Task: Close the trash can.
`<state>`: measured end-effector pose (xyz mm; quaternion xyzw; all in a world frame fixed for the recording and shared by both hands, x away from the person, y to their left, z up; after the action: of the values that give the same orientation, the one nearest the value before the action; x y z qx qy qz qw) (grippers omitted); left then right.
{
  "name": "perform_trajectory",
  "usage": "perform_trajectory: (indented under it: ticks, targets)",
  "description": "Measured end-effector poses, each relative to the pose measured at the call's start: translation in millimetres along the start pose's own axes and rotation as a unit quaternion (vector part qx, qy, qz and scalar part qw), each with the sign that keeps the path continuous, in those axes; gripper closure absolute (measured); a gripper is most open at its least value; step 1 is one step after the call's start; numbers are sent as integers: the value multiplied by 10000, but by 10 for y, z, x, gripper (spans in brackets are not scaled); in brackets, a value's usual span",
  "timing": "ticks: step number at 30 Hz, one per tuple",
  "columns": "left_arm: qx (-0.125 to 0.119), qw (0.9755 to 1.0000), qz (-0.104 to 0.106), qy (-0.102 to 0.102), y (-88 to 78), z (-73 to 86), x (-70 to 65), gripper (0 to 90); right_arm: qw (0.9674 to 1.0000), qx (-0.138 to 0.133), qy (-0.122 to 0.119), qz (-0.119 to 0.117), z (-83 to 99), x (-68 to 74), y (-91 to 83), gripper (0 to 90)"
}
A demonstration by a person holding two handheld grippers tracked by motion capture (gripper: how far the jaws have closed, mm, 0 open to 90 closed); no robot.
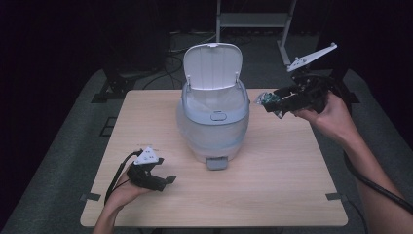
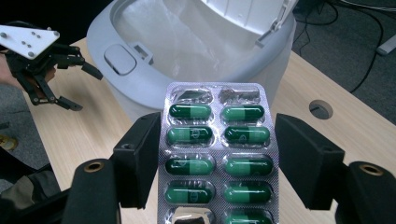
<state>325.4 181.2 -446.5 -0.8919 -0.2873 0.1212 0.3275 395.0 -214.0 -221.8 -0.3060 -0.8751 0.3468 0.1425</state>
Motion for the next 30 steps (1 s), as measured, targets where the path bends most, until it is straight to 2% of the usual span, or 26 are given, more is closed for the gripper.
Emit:
perform_trajectory:
  ticks: [10, 22, 30]
  targets:
    - [26, 10000, -3, -22, 13, 15, -6, 170, 9998, 97, -180, -64, -245, 51, 57, 325]
    - [26, 10000, 8, -22, -5, 14, -2, 170, 9992, 174, -318, -151, -415, 132, 132, 325]
    - [13, 10000, -4, -42, -10, 20, 13, 169, 9989, 171, -428, -128, -551, 160, 164, 325]
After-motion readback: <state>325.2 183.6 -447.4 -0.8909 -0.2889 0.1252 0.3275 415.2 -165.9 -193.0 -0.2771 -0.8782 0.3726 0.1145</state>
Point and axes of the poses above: each handheld gripper's, and its own axes: y roughly forward along the jaws, z roughly out of its underside, x roughly to its left, the point moved 4 cm from there along y, roughly forward along the jaws, and after that the axes turned 1 degree about z, right-handed, at the moved point
